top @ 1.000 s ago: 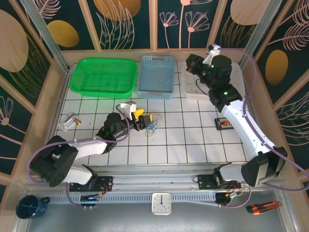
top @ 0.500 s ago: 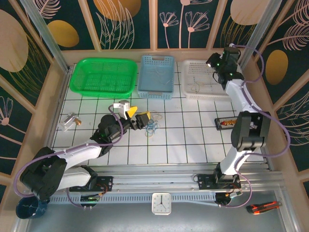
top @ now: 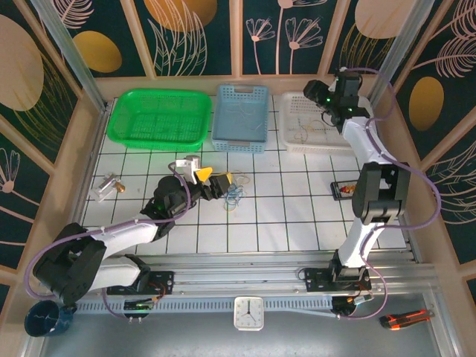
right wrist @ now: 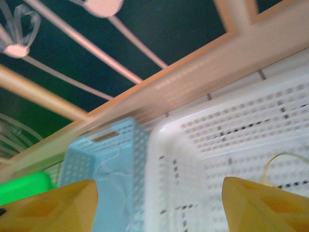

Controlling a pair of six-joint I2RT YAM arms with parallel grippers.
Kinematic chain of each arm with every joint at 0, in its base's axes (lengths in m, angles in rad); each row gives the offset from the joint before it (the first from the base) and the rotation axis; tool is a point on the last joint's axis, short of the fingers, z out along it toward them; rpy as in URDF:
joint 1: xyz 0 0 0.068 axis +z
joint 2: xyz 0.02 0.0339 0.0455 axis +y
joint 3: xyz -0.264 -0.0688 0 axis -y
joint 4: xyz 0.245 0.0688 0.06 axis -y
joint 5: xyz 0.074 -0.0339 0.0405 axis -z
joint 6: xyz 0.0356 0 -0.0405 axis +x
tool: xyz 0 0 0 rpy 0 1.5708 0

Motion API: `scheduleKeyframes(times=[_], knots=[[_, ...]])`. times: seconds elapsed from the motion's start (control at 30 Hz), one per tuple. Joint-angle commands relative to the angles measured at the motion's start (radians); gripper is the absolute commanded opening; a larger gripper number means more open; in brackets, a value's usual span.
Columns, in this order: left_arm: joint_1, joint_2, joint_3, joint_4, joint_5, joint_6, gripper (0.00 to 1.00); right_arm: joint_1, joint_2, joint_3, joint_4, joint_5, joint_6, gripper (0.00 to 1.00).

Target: Untangle the cables

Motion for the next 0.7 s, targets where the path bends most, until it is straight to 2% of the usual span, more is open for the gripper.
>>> scheduleKeyframes(times=[0.0,0.13,0.37,0.5,0.67], knots=[[-0.006,-0.001,0.009,0.020,-0.021,-0.034,0.99,0.078,-0.127,-0.061,0.049,-0.007,-0.020,0.69],[-0.006,-0.012,0.011,-0.005,-0.040,-0.034,0.99,0.174,-0.201,-0.161,0.055,0.055,-0.038,0.69],[-0.006,-0.044,0.014,-0.055,-0.066,-0.027,0.99,0.278,-0.305,-0.332,0.075,0.065,-0.010,0.69],[-0.006,-0.045,0.009,-0.067,-0.118,-0.073,0.99,0.354,-0.348,-0.416,0.068,0.085,-0.011,0.69],[-0.005,-0.025,0.030,-0.103,-0.097,-0.118,0.99,0.456,-0.360,-0.489,0.065,0.112,-0.019,0.68]])
